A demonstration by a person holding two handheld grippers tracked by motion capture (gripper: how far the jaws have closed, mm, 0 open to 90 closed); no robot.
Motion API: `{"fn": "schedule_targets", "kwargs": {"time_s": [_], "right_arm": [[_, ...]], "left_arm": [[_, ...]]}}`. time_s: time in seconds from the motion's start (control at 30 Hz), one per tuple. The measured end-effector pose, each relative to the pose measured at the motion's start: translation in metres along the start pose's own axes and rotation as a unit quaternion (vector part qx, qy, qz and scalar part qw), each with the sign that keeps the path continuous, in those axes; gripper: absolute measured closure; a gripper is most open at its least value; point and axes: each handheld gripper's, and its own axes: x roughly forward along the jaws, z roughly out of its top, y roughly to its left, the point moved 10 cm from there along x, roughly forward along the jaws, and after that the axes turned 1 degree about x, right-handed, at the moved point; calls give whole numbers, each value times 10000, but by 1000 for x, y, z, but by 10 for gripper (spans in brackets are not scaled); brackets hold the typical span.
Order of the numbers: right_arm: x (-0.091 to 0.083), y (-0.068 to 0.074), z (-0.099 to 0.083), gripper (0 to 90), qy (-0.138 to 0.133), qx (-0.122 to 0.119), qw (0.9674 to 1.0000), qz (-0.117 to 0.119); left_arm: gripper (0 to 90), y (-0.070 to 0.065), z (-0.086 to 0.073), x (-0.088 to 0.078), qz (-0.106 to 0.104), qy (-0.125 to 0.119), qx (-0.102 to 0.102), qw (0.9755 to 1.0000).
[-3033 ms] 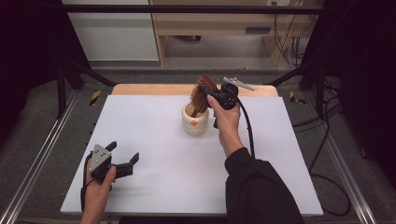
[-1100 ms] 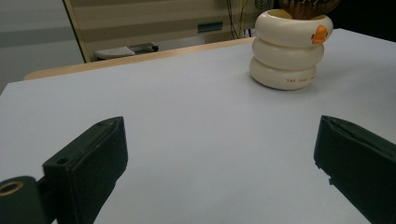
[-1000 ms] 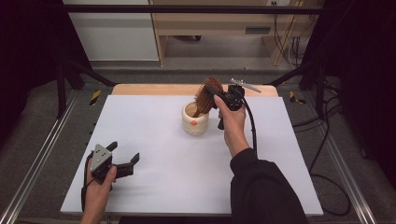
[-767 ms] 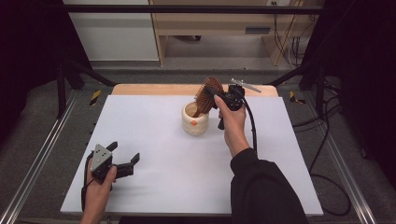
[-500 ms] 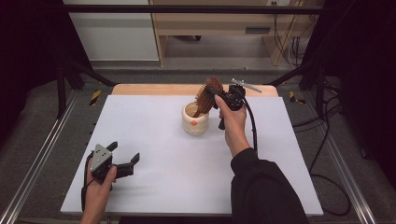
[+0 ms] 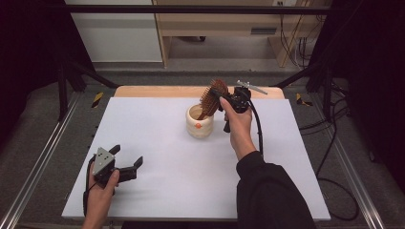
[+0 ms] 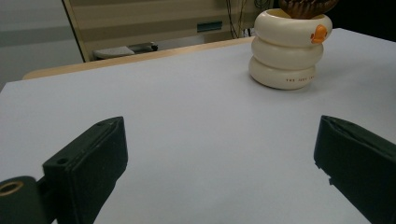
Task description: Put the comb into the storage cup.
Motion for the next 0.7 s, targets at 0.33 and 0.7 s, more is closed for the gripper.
{"fn": "schedule_targets", "kwargs": {"time_s": [0.33, 0.7], "right_arm": [[0, 0, 0, 426, -9, -36, 10000, -12], [-2, 1, 2, 385, -37, -5, 10000, -30]], "left_arm": [[30, 0, 0, 0, 7, -7, 5, 10000], [30, 0, 0, -1, 6, -6, 10, 10000]]}}
